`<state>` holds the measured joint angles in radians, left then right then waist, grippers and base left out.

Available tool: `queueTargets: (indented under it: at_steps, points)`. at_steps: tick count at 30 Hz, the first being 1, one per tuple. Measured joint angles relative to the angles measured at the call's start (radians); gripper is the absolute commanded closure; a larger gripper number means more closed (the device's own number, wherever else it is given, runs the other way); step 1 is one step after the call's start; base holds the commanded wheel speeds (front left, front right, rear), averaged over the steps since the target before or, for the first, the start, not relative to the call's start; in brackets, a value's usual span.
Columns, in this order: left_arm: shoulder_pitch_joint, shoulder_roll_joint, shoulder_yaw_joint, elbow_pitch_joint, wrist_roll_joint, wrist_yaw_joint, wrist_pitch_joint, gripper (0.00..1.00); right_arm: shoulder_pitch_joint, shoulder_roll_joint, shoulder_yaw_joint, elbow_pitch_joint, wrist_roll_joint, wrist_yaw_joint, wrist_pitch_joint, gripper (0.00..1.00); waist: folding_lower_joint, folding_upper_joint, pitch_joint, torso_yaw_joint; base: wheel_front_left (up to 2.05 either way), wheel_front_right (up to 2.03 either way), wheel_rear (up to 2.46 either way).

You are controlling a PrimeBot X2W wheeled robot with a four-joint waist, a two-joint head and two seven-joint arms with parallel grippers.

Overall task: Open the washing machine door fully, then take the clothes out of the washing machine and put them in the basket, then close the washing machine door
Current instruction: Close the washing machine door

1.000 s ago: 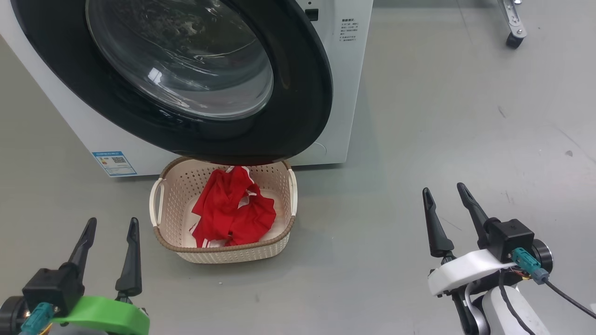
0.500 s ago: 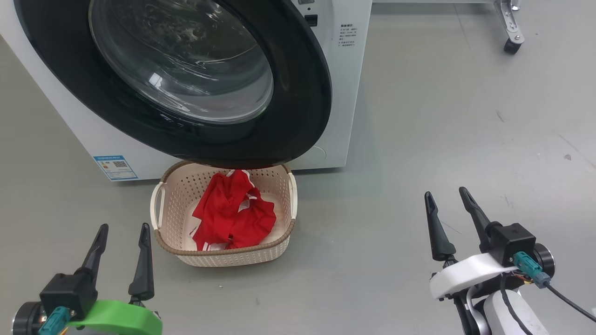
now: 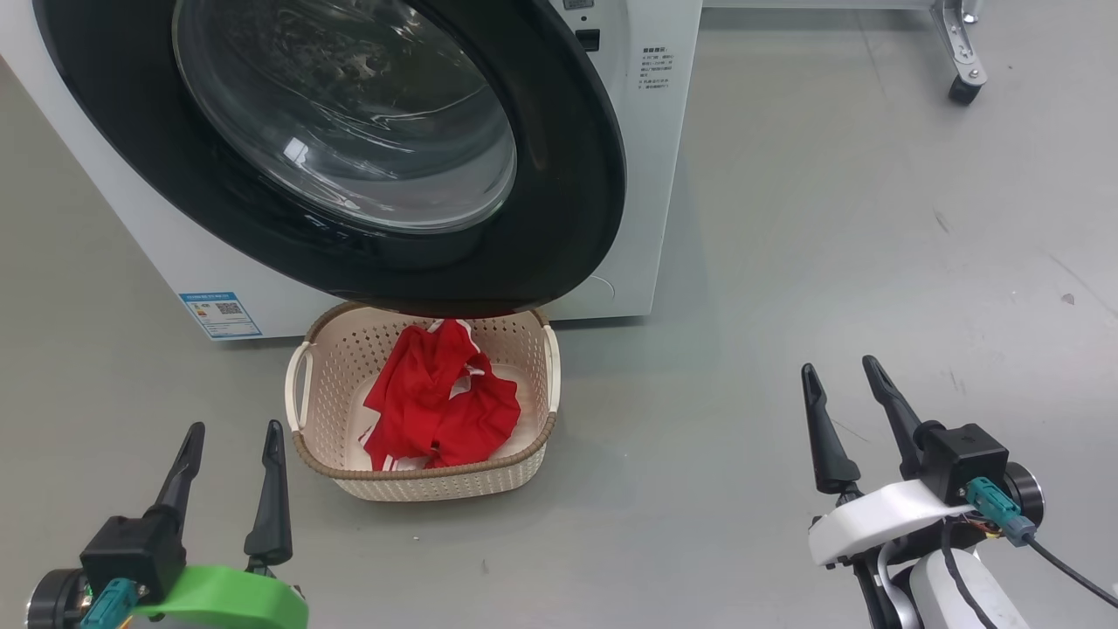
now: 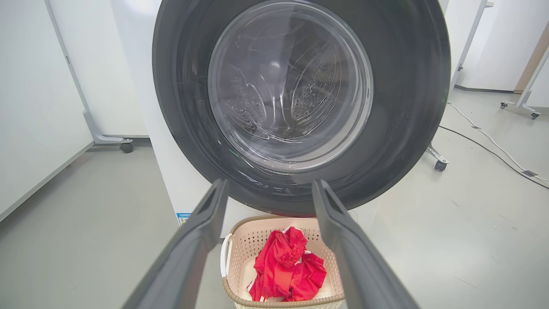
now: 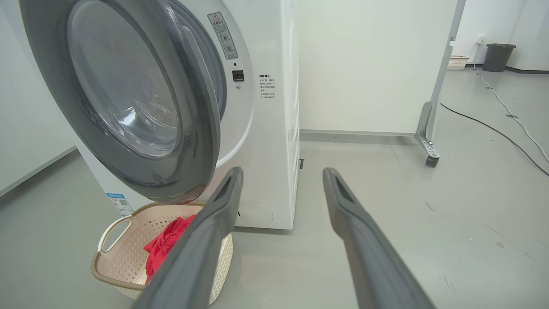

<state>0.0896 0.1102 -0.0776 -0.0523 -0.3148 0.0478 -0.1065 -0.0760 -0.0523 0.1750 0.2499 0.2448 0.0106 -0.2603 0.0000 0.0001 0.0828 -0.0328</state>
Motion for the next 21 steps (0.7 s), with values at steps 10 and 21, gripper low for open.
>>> queueTargets:
  at_steps: [10, 21]
  points:
    - [0.000, 0.000, -0.003, 0.001, 0.003, 0.008, 0.000, 0.00, 0.002, 0.002, -0.002, -0.002, 0.000, 0.015, 0.000, 1.00, 0.0000, 0.0000, 0.003, 0.005, 0.00, 0.00, 0.00]
    - [-0.002, -0.003, -0.027, -0.016, 0.019, 0.008, 0.001, 0.00, -0.104, -0.004, 0.060, -0.004, -0.016, 0.064, 0.000, 1.00, 0.0000, 0.0000, 0.033, 0.034, 0.00, 0.00, 0.00]
